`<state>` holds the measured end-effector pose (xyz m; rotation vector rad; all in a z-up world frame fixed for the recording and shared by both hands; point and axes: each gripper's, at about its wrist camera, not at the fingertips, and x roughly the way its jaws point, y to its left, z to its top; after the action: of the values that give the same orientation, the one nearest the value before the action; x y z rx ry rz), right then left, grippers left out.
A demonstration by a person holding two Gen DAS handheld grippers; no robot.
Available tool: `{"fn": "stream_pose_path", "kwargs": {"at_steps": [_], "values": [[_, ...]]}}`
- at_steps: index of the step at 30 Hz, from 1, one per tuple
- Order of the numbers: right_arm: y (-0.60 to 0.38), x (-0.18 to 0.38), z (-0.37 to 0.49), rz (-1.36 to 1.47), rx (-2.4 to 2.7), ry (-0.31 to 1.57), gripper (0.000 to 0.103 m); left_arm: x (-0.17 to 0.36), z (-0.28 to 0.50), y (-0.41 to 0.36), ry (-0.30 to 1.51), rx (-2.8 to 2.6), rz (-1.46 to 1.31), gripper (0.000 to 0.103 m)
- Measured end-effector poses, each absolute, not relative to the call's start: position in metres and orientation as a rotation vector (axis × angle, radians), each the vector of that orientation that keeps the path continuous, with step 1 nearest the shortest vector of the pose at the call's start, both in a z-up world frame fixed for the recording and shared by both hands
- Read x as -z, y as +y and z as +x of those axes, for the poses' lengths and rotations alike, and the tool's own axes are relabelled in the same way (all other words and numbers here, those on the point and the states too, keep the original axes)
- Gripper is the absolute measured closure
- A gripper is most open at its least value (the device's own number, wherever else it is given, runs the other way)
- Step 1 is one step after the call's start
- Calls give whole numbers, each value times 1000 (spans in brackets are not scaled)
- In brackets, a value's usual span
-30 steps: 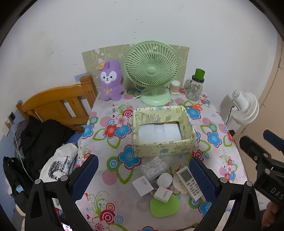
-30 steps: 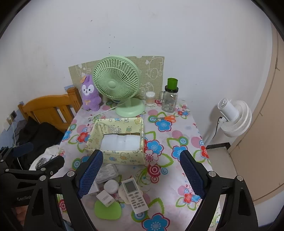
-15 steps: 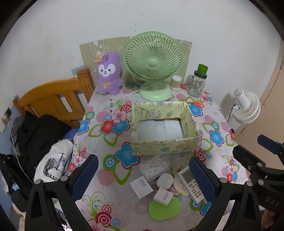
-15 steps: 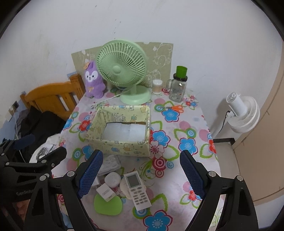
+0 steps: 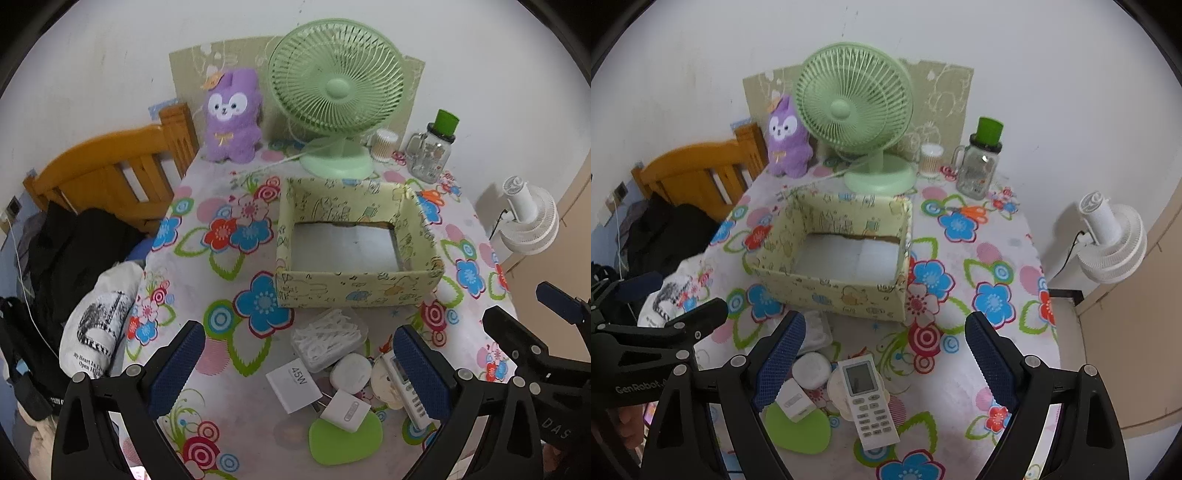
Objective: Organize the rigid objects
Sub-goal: 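Grasp the white remote control with the right tool while the left tool grasps the white square charger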
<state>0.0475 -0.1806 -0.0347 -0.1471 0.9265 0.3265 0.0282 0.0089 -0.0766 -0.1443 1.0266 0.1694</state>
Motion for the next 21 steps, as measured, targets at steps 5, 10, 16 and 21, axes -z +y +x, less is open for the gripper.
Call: {"fn": "stream_pose_path", "kwargs": {"at_steps": [5,10,16,21], "values": [[-176,55,54,-158,-339,969,13,99,34,14,1072,-186,-173,0],[-166,80,60,-198,-357,1009,13,123,38,19,1124,-201,-189,1],[-161,110,66,-208,-373,1074,13,153,41,22,1197,-206,-204,2],[-160,131,66,-205,-374,1125,13,173,43,20,1239,-206,-195,2]]}}
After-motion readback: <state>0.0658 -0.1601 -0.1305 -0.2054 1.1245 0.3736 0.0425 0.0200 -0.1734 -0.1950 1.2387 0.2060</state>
